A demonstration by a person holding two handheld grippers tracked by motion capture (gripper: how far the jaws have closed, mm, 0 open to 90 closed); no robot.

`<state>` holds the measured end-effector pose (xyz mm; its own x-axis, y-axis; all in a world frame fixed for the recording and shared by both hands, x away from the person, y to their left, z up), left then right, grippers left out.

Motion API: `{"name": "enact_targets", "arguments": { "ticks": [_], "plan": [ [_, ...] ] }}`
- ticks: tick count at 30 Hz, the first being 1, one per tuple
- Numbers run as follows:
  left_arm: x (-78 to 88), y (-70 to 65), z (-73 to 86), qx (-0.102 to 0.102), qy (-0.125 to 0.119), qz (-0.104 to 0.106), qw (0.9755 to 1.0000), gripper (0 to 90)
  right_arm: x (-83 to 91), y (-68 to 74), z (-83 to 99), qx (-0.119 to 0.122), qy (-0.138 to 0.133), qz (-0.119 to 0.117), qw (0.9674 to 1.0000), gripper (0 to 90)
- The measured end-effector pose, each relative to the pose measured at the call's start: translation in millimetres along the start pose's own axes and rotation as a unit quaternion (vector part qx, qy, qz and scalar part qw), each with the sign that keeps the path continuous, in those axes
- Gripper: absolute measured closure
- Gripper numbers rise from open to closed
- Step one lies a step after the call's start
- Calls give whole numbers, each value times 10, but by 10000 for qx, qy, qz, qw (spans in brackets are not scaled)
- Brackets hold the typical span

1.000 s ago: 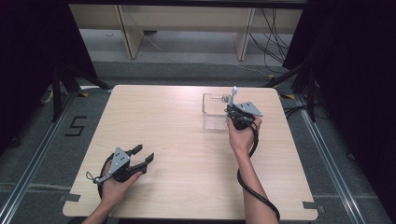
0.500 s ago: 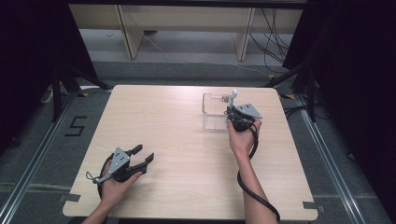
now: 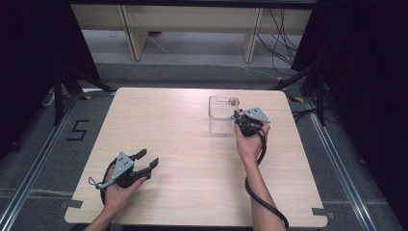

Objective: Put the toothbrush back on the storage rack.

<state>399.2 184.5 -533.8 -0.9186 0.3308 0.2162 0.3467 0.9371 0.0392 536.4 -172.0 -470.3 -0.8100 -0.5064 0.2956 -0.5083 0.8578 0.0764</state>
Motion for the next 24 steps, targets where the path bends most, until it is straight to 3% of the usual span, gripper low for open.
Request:
{"name": "enact_targets", "arguments": {
  "ticks": [6, 10, 11, 13, 19, 20, 23, 24],
  "plan": [
    [1, -2, 0, 0, -9, 0, 10000, 384, -1, -12, -6, 31, 28, 9, 10000, 726],
    [1, -4, 0, -1, -10, 0, 10000, 384, 7, -15, -5, -35, 9, 15, 10000, 669],
    [1, -4, 0, -4, -9, 0, 10000, 384, 6, 2, 0, -164, -45, 20, 9999, 652],
    [0, -5, 0, -11, -6, 0, 10000, 384, 14, -27, -4, -63, -9, 4, 10000, 618],
    [0, -5, -1, -16, -11, -1, 10000, 385, 31, -9, 3, -271, -30, -106, 9996, 542],
    [0, -5, -1, -15, -10, -2, 10000, 385, 43, -4, 3, -258, -1, -30, 9997, 533],
    [0, -6, -1, -18, -10, -6, 10000, 384, 50, -16, -13, -186, -11, -98, 9998, 497],
    [1, -5, -1, -21, -13, -7, 10000, 385, 57, 6, -11, -351, 8, -76, 9994, 481]
  ]
}}
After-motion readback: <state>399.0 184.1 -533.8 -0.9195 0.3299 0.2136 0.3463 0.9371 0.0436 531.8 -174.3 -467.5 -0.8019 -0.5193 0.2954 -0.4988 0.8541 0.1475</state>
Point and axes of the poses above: each handheld gripper's, and its own axes: x roughly backward along the jaws, z roughly out of its underside, y roughly to its left, the point moved 5 cm from there along -x, roughly forward along the jaws, and after that the axes turned 15 degrees about -z, right-handed, at the moved point
